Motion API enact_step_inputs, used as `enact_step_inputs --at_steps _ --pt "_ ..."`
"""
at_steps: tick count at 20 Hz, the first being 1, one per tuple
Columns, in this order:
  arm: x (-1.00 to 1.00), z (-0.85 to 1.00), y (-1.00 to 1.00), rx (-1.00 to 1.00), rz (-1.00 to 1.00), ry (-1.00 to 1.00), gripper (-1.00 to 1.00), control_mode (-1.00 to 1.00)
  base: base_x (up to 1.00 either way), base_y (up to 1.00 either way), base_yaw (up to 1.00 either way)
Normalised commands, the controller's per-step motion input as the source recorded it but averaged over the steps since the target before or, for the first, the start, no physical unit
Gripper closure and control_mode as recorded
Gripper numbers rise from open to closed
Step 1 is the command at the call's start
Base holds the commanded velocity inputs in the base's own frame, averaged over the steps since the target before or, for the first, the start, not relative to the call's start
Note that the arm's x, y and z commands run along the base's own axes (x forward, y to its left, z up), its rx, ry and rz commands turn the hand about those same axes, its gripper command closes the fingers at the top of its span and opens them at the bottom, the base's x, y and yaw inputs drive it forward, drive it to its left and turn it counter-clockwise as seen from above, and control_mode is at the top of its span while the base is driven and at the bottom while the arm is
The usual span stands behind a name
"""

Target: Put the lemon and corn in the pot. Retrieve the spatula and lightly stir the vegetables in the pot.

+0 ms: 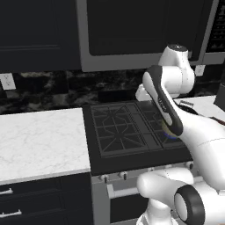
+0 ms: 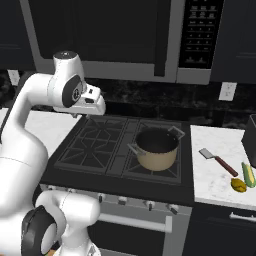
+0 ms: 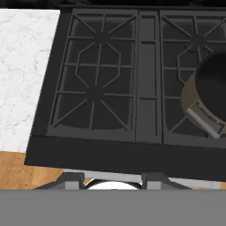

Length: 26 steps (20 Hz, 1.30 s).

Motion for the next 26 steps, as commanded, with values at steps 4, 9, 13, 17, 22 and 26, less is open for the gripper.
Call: enact_step_inputs --at_steps 4,9,13,17,22,26 --pt "-0.22 -0.01 0.05 -0.07 0.01 -0.03 -1.00 -1.00 0.00 0.00 0.00" --pt "-0.55 -0.37 0.00 -0.13 0.00 -0.12 -1.00 -1.00 0.00 0.00 0.00" --pt "-0.08 -0.15 0.00 -0.01 0.00 -0.02 -1.00 -1.00 0.00 0.00 0.00" --pt "-0.09 0.10 -0.24 0.00 -0.01 0.00 -1.00 -1.00 0.00 0.00 0.00" --pt "-0.18 0.07 -0.77 0.01 -0.04 0.00 -1.00 -1.00 0.00 0.00 0.00" --pt "-0.29 0.00 -0.92 0.07 -0.05 0.00 -1.00 -1.00 0.00 0.00 0.00"
